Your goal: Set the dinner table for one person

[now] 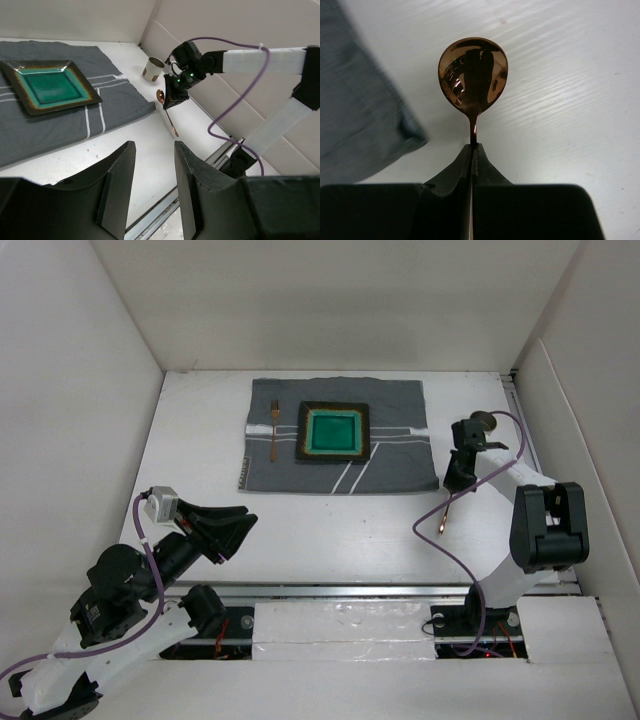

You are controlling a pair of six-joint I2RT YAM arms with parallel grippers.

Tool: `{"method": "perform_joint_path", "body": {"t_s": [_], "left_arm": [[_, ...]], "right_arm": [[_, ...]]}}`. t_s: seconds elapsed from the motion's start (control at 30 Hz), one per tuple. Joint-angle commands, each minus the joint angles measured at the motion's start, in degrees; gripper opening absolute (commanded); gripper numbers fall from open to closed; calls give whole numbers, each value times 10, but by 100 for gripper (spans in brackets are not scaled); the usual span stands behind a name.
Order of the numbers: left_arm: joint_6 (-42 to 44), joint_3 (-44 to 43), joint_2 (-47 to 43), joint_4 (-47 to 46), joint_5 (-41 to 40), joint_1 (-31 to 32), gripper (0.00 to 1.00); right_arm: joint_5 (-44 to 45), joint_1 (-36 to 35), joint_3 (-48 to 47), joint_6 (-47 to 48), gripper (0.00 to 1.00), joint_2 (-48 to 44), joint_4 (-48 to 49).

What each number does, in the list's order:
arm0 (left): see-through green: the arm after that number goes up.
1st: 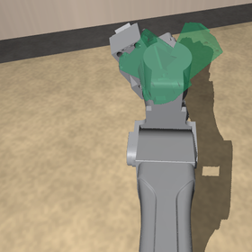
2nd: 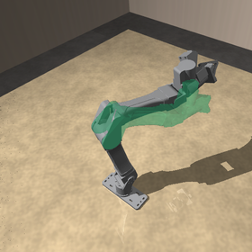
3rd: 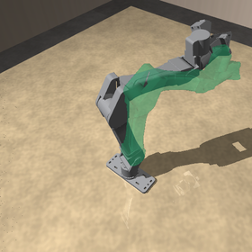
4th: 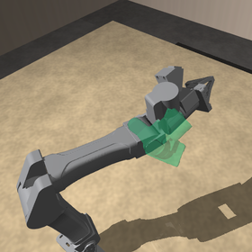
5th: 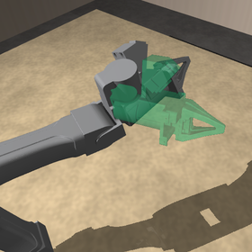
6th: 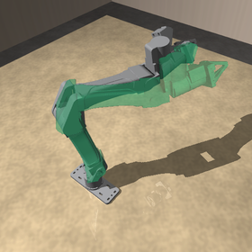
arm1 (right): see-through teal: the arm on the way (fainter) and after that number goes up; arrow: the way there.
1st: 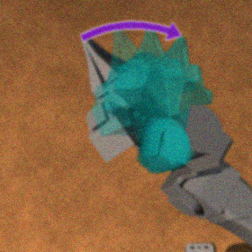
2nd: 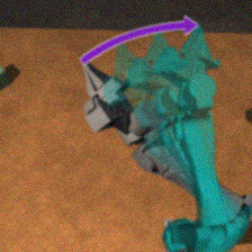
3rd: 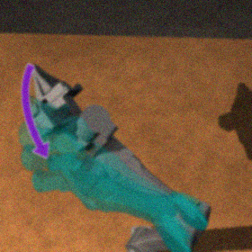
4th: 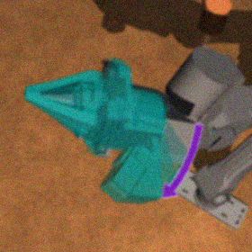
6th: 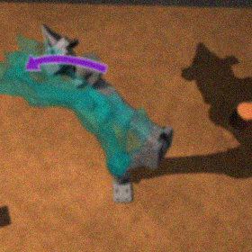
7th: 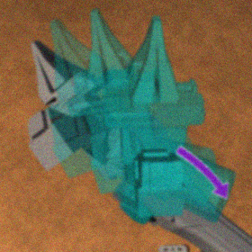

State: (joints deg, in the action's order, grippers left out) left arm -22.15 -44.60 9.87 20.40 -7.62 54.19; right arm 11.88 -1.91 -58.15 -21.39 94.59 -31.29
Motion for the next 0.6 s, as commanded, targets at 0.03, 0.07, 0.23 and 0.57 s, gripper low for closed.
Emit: {"method": "perform_joint_path", "body": {"t_s": [0.03, 0.07, 0.23, 0.57], "left_arm": [[6, 3, 21, -26, -9, -2, 34], [6, 2, 32, -24, -10, -2, 34], [4, 0, 66, -19, -27, -2, 34], [-12, -2, 123, 2, -106, -2, 34]], "right_arm": [[54, -105, -60, -8, 0, -88, -24], [60, -120, -74, -8, 0, -87, -19], [19, -173, -215, 13, 0, 13, -52], [-75, -165, -503, 84, 0, 263, -84]]}}
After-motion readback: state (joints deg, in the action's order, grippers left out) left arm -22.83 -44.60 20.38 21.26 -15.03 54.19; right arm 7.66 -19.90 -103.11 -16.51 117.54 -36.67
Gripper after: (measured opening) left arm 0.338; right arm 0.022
